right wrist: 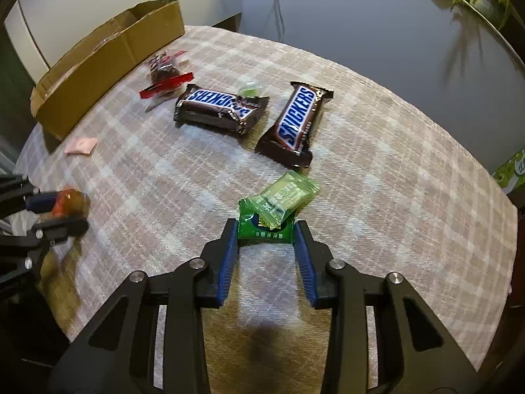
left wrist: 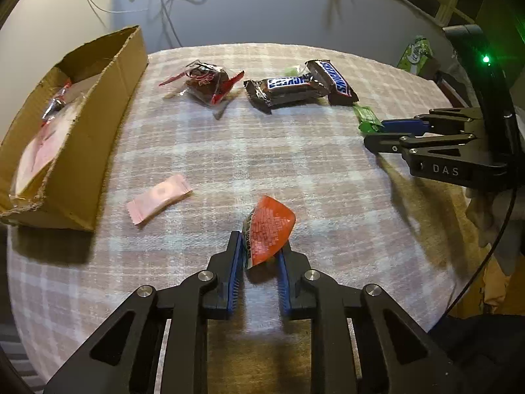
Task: Organize snacks
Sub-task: 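Close the left gripper on the orange candy while the right closes on the green packet, then carry the orange candy and green packet over the box and open both grippers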
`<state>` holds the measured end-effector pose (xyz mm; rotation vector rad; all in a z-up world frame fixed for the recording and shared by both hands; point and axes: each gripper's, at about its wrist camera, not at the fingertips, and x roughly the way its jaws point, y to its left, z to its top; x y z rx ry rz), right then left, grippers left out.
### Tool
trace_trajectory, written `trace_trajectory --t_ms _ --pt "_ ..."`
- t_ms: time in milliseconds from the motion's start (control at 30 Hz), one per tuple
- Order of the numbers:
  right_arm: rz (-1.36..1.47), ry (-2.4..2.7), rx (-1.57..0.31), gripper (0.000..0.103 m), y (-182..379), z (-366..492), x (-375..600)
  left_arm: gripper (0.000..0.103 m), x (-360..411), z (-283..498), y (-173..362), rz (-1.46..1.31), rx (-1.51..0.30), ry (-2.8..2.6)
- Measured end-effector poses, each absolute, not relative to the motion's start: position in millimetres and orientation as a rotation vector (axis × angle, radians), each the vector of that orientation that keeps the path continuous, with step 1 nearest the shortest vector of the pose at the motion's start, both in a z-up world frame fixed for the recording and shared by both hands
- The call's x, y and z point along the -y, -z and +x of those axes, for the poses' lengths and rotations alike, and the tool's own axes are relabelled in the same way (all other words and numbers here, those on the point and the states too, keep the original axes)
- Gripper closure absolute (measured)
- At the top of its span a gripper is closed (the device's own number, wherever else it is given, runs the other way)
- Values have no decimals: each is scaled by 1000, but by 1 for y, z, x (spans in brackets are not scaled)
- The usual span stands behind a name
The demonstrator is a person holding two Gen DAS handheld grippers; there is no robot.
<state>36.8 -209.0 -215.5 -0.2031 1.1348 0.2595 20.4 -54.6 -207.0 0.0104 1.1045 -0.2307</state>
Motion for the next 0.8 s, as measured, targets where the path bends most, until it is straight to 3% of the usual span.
trace_trajectory --t_ms 800 --pt "-212 -290 -1080 69 190 17 204 85 41 23 194 -75 -1093 237"
